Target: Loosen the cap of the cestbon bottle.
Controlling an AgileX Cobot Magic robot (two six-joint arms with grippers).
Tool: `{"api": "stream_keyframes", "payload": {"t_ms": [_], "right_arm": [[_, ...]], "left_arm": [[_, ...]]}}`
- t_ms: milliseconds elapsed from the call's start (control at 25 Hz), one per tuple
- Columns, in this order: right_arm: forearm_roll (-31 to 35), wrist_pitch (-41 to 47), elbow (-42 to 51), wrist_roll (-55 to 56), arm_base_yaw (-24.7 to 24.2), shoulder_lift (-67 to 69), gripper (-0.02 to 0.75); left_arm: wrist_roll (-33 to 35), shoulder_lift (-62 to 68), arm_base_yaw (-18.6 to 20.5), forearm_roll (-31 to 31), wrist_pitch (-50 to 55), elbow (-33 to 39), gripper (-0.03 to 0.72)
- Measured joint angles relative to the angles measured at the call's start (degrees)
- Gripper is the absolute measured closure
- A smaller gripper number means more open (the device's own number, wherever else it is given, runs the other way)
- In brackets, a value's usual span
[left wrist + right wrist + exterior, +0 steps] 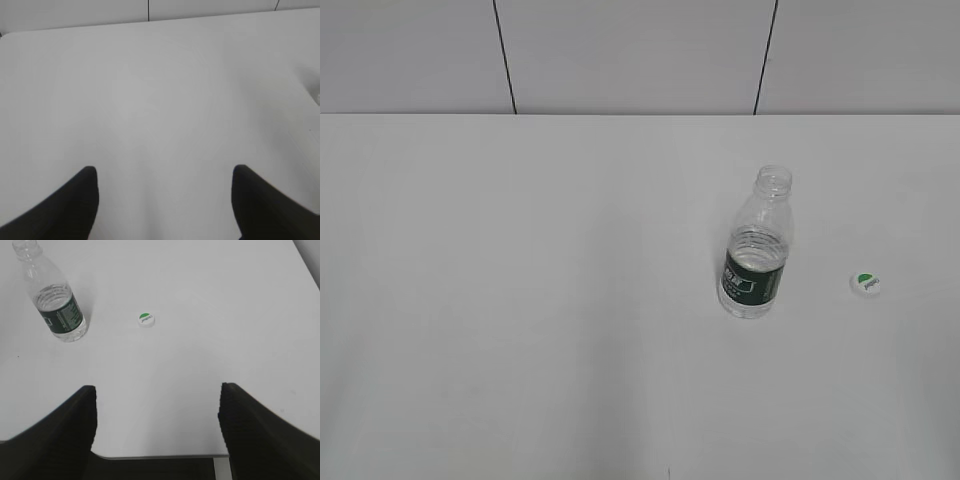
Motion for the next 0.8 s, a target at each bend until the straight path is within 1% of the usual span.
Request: {"api": "stream_keyframes", "payload": {"t_ms": [360, 600, 800], "right_arm": [[0.0, 0.0, 0.1, 0.2, 0.0, -0.2, 0.154], [0.0, 0.0, 0.1, -1.7, 0.0, -0.2, 0.154], [-0.2, -0.1, 0.1, -2.2, 0.0, -0.2, 0.154]], "left_arm": [[0.0, -1.0, 0.0, -0.2, 0.0, 0.3, 0.189], [0.0, -1.0, 0.0, -0.2, 0.0, 0.3, 0.189], [0.0, -1.0, 0.0, -0.2, 0.0, 0.3, 0.205]]}}
